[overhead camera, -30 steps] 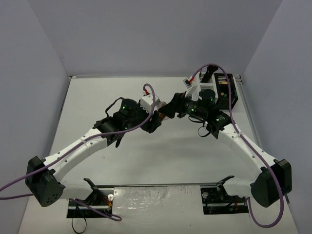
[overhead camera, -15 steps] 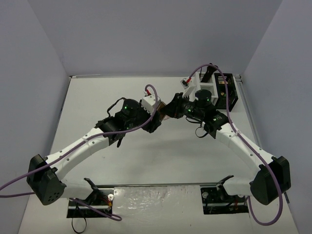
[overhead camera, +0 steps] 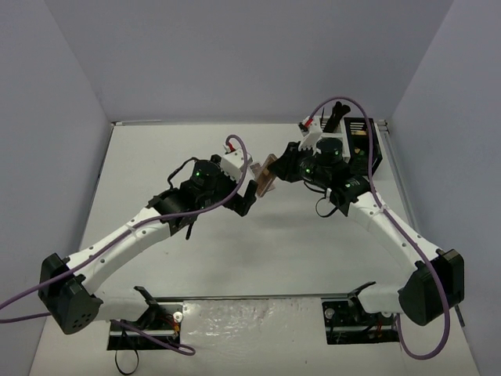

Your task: Organize the makeup

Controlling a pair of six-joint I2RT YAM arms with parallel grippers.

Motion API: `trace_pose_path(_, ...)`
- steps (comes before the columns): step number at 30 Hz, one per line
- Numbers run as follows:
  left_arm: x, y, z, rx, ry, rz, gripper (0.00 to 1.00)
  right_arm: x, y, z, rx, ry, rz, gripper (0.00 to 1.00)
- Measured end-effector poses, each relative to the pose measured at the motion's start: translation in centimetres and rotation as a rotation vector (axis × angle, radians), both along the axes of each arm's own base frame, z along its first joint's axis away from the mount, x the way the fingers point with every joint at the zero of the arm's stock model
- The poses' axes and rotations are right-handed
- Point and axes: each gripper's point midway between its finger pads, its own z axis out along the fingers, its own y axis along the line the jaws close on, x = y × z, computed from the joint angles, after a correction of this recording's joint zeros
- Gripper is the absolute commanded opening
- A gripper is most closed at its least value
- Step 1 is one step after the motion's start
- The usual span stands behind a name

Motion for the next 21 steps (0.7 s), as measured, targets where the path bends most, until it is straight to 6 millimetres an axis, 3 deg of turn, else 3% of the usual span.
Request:
trace_pose_path(2, 0.1, 1.6, 0.1, 0.03, 0.003, 0.07, 0.97, 1.7, -2.0, 0.4, -0.027, -0.024, -0.061, 0.0)
trace_pose_path(6, 0.5, 5.3, 1.3, 0.07, 0.012, 0.223, 0.97, 6.1, -8.4, 1.9, -0.08, -0.088, -0.256, 0.0)
trace_pose_path(9, 0.7, 9.1, 2.3, 0.071, 0.03, 0.347, 0.97, 8.9, -12.9, 2.6, -0.141, -0.127, -0.397, 0.0)
trace_pose_path(14, 0.7, 16.5, 3.2, 0.056, 0.056, 0.562, 0.97, 13.0, -17.6, 2.6, -0.214, -0.153, -0.524, 0.0)
trace_pose_path(17, 0.3, 19.6, 2.3, 0.063, 0.068, 0.656, 0.97, 15.3, -20.5, 2.1, -0.246, -0.152, -0.592, 0.0)
trace_pose_path(21, -0.2, 20.7, -0.5, 0.101, 0.119, 0.684, 0.97, 17.2, -23.8, 0.9, -0.283, -0.133, -0.66, 0.0)
